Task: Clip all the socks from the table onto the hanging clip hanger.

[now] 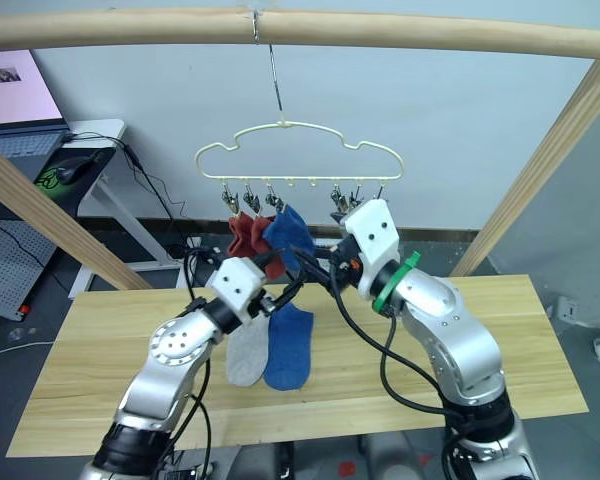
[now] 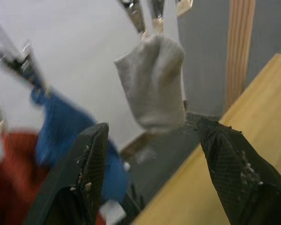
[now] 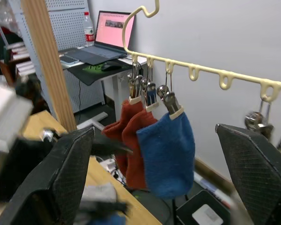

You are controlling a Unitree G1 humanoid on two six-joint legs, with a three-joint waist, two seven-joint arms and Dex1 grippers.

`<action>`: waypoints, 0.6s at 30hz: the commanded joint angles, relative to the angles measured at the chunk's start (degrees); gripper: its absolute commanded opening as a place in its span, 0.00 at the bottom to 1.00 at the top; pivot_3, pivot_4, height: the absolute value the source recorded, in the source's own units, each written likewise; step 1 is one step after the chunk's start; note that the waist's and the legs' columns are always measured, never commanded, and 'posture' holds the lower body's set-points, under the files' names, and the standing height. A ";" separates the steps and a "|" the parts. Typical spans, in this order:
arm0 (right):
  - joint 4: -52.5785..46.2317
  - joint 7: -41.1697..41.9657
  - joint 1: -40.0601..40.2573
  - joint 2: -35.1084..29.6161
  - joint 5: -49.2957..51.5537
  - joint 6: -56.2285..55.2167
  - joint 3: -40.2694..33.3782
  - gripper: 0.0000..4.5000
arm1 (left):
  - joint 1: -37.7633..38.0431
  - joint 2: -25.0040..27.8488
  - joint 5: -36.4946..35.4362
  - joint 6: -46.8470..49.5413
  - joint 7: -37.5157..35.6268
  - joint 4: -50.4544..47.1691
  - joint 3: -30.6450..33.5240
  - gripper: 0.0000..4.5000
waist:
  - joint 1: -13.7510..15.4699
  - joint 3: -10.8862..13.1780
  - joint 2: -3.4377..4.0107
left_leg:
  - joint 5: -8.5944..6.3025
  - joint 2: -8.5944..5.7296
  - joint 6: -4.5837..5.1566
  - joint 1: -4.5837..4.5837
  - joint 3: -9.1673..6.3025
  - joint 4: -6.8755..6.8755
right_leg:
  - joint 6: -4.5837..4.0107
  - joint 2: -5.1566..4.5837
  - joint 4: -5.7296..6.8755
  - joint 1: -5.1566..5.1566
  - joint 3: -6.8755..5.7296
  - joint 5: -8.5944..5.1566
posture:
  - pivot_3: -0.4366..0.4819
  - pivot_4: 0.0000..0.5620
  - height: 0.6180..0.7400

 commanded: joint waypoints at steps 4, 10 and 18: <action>-2.01 4.59 5.86 -5.99 -1.30 -9.75 -1.59 0.96 | 6.79 6.02 -8.27 3.94 -6.48 -8.42 6.15 0.71 | 0.07 -0.01 -0.01 | 0.00 -0.01 0.00 0.03 0.03 0.01 | 0.01 0.00 -0.01 0.01 0.03 -0.01 | 0.35 0.34 1.00; 1.58 6.60 9.16 -9.84 -1.66 -14.90 -4.33 0.96 | 11.81 9.89 -10.05 3.83 -9.38 -9.76 10.02 0.71 | 0.18 -0.08 -0.07 | 0.02 -0.02 0.03 0.10 0.07 0.05 | 0.01 0.00 -0.02 0.05 0.08 -0.04 | 0.37 0.30 1.00; 4.89 9.39 12.48 -12.75 -1.97 -20.32 -5.71 0.96 | 16.47 11.49 -11.27 3.25 -11.88 -11.41 12.41 0.71 | 0.29 -0.25 -0.10 | 0.04 -0.02 0.05 0.11 0.10 0.04 | -0.02 0.01 -0.01 0.05 0.11 -0.04 | 0.39 0.27 1.00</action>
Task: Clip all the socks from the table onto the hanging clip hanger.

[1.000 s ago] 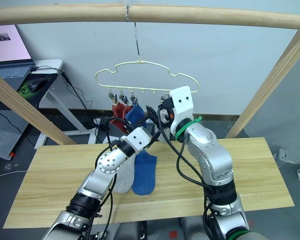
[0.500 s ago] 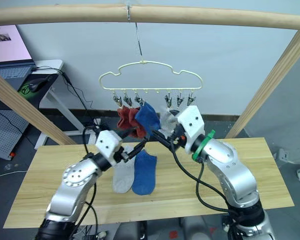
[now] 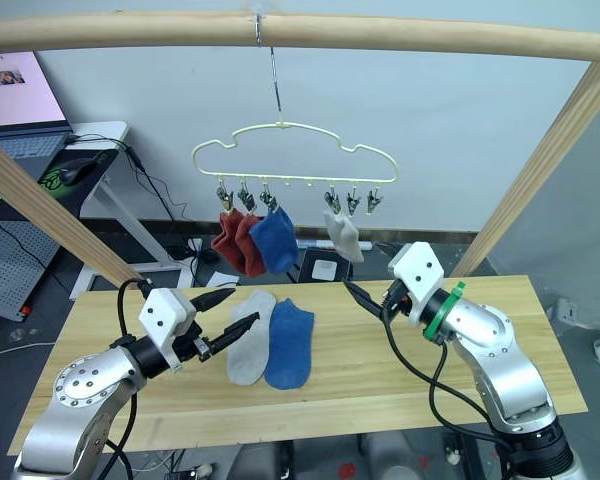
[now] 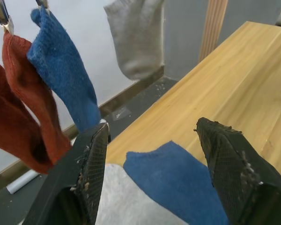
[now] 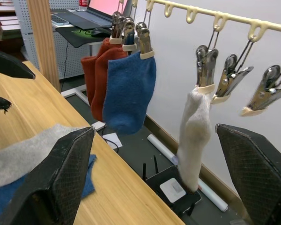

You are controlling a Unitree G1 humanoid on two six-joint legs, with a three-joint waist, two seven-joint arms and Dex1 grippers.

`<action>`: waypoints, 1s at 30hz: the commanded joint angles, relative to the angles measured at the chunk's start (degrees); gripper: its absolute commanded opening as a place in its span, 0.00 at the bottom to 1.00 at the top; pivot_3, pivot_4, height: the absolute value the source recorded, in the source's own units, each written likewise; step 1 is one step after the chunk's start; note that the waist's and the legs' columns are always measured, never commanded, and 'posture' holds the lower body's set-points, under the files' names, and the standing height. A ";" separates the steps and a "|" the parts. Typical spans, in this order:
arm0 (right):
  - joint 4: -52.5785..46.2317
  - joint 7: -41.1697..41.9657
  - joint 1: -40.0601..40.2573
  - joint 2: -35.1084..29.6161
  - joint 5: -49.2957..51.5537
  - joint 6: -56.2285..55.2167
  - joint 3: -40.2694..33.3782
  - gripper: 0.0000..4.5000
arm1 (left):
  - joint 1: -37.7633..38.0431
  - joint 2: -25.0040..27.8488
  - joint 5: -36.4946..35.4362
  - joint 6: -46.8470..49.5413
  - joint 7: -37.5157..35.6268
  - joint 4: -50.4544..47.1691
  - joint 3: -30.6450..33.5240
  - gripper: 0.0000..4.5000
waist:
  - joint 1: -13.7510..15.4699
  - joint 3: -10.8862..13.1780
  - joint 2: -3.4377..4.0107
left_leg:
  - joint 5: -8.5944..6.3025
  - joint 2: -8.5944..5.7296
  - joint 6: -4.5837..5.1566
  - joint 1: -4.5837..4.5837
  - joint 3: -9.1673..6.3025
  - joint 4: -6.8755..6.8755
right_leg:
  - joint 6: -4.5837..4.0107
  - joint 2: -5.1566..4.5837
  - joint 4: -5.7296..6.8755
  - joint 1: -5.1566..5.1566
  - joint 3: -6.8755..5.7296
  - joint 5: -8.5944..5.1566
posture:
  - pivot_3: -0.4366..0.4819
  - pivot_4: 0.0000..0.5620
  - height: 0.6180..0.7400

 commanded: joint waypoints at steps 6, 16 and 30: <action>2.34 3.86 3.22 -2.40 1.11 -4.42 -3.50 1.00 | 2.87 1.88 -1.60 -1.00 -2.48 -1.84 3.63 0.84 | 0.12 -0.52 -0.06 | 0.00 0.00 0.00 0.01 0.00 0.01 | -0.01 0.01 0.02 0.00 -0.01 0.00 | 0.40 0.24 1.00; 3.67 6.60 4.24 -4.98 0.73 -5.91 -4.36 1.00 | 2.10 2.67 -2.26 -0.97 -3.12 -1.19 4.49 0.99 | 0.11 -1.82 -0.11 | 0.01 -0.01 0.01 0.35 0.06 0.03 | 0.00 0.06 0.05 0.26 0.11 0.00 | 0.39 0.20 1.00; 3.32 10.05 2.81 -6.67 3.25 -4.70 -4.62 1.00 | 3.52 3.00 -0.77 -3.85 -5.34 -0.34 4.27 0.99 | 0.10 -3.21 -0.12 | 0.00 0.00 0.01 1.02 0.05 0.03 | -0.11 0.13 0.06 0.92 0.18 -0.06 | 0.40 0.18 1.00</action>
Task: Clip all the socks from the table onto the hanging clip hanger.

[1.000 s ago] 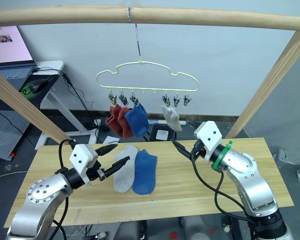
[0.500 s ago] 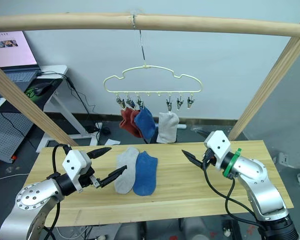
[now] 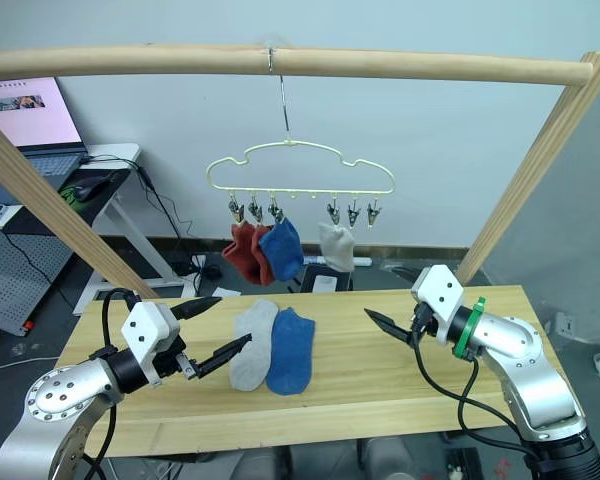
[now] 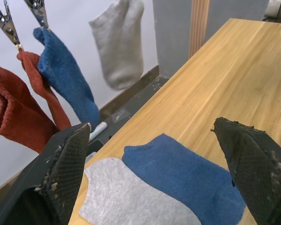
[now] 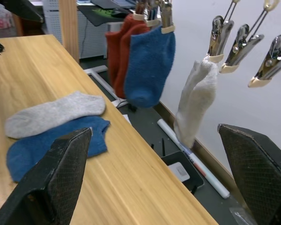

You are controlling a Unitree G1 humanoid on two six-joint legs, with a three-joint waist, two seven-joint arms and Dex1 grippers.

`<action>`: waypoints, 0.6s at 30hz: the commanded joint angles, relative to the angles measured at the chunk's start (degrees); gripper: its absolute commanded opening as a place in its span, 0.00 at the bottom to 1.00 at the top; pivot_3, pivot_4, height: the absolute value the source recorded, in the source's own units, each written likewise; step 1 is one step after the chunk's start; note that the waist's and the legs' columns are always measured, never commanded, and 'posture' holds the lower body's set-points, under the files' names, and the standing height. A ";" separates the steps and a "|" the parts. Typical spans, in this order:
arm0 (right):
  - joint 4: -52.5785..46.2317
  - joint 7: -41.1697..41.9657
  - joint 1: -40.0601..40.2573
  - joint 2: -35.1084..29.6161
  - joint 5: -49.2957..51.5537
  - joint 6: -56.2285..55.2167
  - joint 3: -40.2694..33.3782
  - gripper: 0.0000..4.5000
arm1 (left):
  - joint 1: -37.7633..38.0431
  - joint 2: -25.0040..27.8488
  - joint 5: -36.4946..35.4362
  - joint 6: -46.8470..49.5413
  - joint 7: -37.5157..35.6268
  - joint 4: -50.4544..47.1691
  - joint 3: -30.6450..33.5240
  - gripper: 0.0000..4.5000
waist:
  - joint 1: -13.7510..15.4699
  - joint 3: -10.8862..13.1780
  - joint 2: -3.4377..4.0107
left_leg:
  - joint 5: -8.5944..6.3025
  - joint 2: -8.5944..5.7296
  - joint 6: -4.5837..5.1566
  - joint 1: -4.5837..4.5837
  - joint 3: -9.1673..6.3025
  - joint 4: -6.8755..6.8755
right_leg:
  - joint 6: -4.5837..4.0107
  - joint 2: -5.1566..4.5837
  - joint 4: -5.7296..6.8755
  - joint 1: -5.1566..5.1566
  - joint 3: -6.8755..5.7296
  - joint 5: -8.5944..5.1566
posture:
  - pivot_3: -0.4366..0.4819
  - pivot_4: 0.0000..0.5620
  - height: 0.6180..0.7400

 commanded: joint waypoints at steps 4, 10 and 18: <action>-2.04 -0.49 -1.51 0.14 0.02 0.41 -0.23 1.00 | 0.67 0.76 -0.21 -2.01 -1.16 -0.38 0.74 0.99 | 0.00 -0.01 -0.01 | 0.00 0.01 0.00 0.36 0.01 -0.05 | -0.36 -0.01 0.00 0.31 0.01 -0.22 | 0.40 0.18 1.00; -2.36 -1.37 -1.35 1.01 -0.57 0.80 0.59 1.00 | 0.80 0.58 -0.79 -2.12 -1.67 -0.55 1.13 0.99 | 0.00 -0.04 -0.01 | 0.00 0.01 0.00 0.40 0.03 -0.06 | -0.35 0.00 0.03 0.32 0.06 -0.21 | 0.40 0.19 1.00; -2.78 -2.22 -0.30 1.20 -0.67 0.79 0.06 1.00 | 0.39 1.79 -3.26 -2.09 -4.97 -1.16 1.91 0.99 | -0.01 -0.04 0.00 | 0.00 0.01 0.00 0.41 0.04 -0.06 | -0.36 0.00 0.03 0.31 0.07 -0.22 | 0.39 0.20 1.00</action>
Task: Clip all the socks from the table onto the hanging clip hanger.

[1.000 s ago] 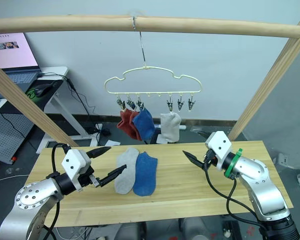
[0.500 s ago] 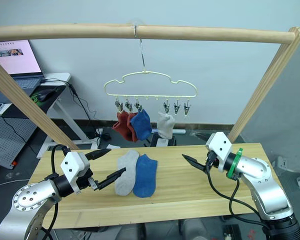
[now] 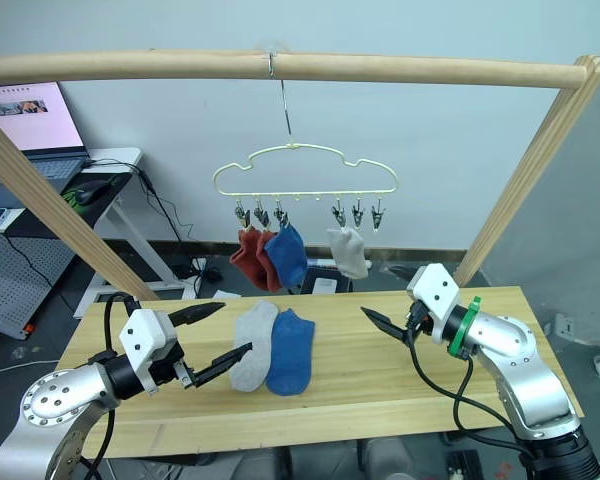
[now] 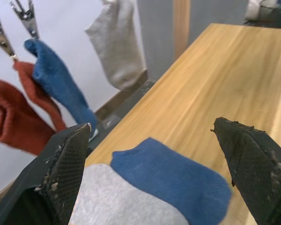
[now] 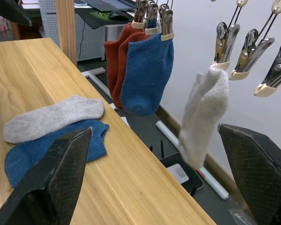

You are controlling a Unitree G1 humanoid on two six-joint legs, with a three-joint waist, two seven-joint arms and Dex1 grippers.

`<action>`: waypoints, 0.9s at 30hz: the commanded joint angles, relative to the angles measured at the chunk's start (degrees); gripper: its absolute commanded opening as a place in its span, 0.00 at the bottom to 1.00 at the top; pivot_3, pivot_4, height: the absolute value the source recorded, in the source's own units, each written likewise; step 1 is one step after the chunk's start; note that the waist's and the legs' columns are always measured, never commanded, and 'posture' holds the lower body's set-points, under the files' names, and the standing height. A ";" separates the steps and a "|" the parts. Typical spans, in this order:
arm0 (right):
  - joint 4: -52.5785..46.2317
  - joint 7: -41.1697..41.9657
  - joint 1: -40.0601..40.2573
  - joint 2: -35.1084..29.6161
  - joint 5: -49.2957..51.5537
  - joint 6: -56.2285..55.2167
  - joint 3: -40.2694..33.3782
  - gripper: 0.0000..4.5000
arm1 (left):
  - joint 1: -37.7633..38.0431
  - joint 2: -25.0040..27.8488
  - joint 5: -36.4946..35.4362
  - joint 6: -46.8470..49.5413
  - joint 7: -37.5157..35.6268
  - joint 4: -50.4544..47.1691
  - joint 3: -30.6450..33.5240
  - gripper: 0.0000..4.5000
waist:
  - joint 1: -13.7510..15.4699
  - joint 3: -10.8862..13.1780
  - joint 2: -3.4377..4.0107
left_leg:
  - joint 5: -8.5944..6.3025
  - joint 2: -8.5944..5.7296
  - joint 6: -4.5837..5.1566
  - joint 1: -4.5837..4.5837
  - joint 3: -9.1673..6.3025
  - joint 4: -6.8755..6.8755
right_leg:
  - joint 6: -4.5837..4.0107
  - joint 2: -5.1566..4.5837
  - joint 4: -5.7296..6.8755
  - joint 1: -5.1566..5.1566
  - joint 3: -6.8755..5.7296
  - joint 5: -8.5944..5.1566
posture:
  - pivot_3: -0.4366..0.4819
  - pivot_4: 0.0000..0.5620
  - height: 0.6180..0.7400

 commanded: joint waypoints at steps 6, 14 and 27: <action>-2.75 -2.06 -0.10 1.14 -0.37 -0.17 -0.38 1.00 | -2.19 1.52 -2.78 1.39 -1.24 -2.25 0.40 0.99 | -0.01 0.00 0.00 | 0.00 0.00 0.00 0.01 0.02 0.00 | -0.01 0.00 0.00 0.00 0.03 0.00 | 0.39 0.22 1.00; -3.72 -6.58 -2.84 5.86 -1.17 4.34 2.18 1.00 | -5.22 2.10 -4.33 3.48 -1.11 -2.50 0.64 0.99 | 0.00 0.05 0.04 | 0.00 0.01 0.00 0.02 0.01 -0.03 | -0.04 0.01 0.00 -0.01 0.04 -0.03 | 0.39 0.26 1.00; -2.24 -18.31 -9.71 17.73 -2.06 11.65 3.73 1.00 | -9.43 2.18 -7.32 7.78 -0.69 -2.79 0.35 0.99 | -0.01 0.41 0.27 | -0.01 0.04 0.00 0.03 -0.03 -0.13 | -0.22 0.06 0.00 -0.04 0.06 -0.13 | 0.38 0.33 1.00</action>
